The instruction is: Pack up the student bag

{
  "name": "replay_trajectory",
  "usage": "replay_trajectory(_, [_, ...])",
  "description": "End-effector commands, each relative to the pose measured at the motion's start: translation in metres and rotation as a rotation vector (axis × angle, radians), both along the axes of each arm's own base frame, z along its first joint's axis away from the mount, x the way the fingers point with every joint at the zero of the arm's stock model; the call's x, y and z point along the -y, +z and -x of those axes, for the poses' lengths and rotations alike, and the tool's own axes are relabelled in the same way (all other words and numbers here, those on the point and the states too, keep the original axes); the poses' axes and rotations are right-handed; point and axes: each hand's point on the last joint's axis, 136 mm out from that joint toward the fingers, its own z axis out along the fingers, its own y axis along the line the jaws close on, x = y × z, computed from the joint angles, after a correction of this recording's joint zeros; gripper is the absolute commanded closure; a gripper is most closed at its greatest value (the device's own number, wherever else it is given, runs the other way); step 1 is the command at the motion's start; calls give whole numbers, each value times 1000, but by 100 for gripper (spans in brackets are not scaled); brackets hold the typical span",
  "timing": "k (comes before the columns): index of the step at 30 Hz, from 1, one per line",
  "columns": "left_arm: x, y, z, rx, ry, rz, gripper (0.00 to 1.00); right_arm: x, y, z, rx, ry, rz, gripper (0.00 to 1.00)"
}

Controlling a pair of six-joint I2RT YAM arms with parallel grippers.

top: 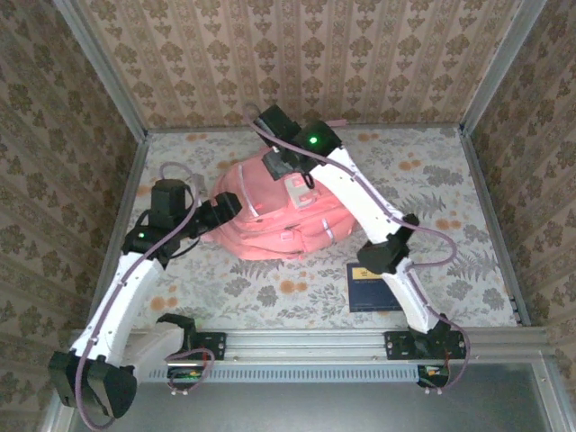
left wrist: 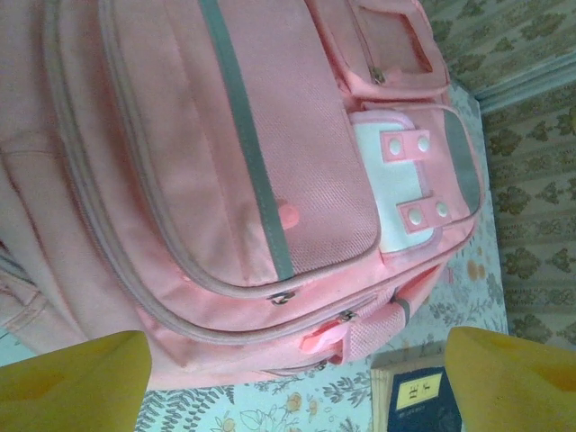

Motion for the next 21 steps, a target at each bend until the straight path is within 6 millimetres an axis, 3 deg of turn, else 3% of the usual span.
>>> replay_trajectory(1, [11, 20, -5, 88, -40, -19, 14, 43, 5, 25, 3, -26, 185, 25])
replay_trajectory(4, [23, 15, -2, 87, -80, -37, 14, 72, -16, 46, 2, -45, 196, 23])
replay_trajectory(8, [40, 7, 3, 80, -143, -69, 14, 122, -46, 71, 35, -150, 34, 0])
replay_trajectory(10, [51, 3, 9, 79, -188, -92, 14, 144, -53, 83, 67, -206, -138, 0])
replay_trajectory(14, [69, -5, 19, 83, -263, -157, 14, 196, -93, 108, -41, -426, -424, 0])
replay_trajectory(19, [94, -15, 33, 84, -349, -195, 14, 224, -145, 139, -80, -555, -625, 0])
replay_trajectory(21, [104, -19, 39, 80, -387, -201, 14, 248, -169, 151, -112, -694, -703, 0])
